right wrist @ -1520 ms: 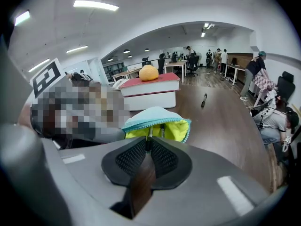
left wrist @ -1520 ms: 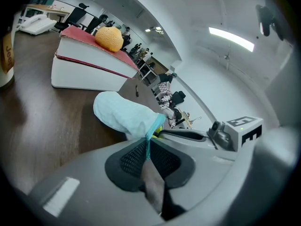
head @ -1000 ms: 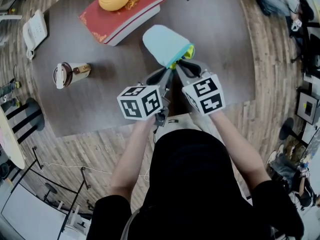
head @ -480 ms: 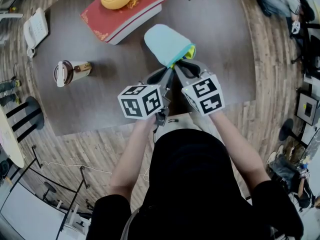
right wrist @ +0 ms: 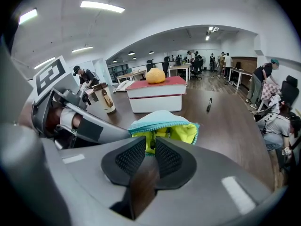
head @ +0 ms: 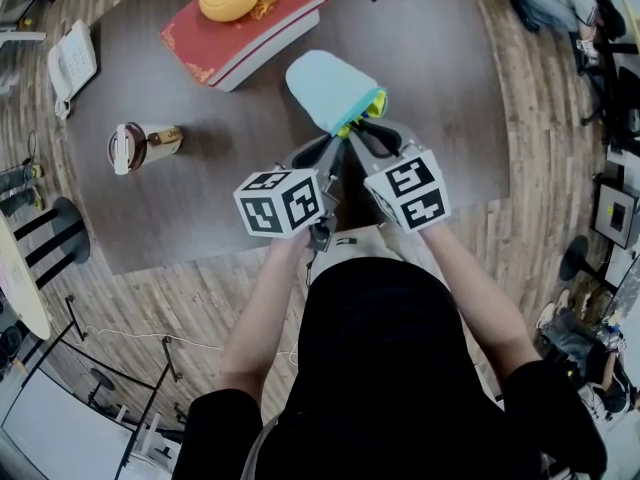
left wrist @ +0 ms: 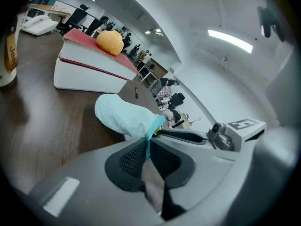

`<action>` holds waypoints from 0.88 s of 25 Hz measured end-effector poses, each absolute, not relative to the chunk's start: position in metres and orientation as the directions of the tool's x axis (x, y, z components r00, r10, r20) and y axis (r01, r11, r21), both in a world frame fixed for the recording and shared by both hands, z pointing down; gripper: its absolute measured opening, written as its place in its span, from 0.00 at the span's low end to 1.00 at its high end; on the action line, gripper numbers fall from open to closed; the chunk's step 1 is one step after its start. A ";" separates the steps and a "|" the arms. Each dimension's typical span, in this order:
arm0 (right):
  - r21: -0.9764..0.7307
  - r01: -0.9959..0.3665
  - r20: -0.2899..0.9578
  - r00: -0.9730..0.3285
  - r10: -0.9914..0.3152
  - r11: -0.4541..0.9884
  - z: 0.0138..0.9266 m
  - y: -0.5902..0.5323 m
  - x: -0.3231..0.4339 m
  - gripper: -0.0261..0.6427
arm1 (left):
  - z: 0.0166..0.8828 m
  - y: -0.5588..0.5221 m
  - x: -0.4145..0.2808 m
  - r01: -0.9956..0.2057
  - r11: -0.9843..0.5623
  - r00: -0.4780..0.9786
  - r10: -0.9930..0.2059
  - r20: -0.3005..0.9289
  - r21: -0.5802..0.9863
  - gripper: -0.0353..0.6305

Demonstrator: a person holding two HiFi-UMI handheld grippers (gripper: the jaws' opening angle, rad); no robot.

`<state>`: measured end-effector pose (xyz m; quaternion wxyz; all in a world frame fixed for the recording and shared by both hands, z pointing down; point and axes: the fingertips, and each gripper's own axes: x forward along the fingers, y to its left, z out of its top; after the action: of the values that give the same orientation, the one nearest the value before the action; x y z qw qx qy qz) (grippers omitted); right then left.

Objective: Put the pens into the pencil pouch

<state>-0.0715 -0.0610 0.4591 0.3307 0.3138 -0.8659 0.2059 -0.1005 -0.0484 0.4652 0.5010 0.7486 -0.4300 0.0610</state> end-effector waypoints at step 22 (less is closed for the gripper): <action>-0.144 -0.717 0.644 -0.591 -0.486 0.682 0.422 -0.027 -0.014 0.11 | 0.440 -0.006 -0.089 -0.754 -0.089 0.547 -0.634 0.547 0.651 0.09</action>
<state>-0.0139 -0.0265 0.4221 0.2914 0.3460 -0.8694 0.1988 -0.0892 -0.0063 0.4395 0.4825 0.7352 -0.4719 0.0624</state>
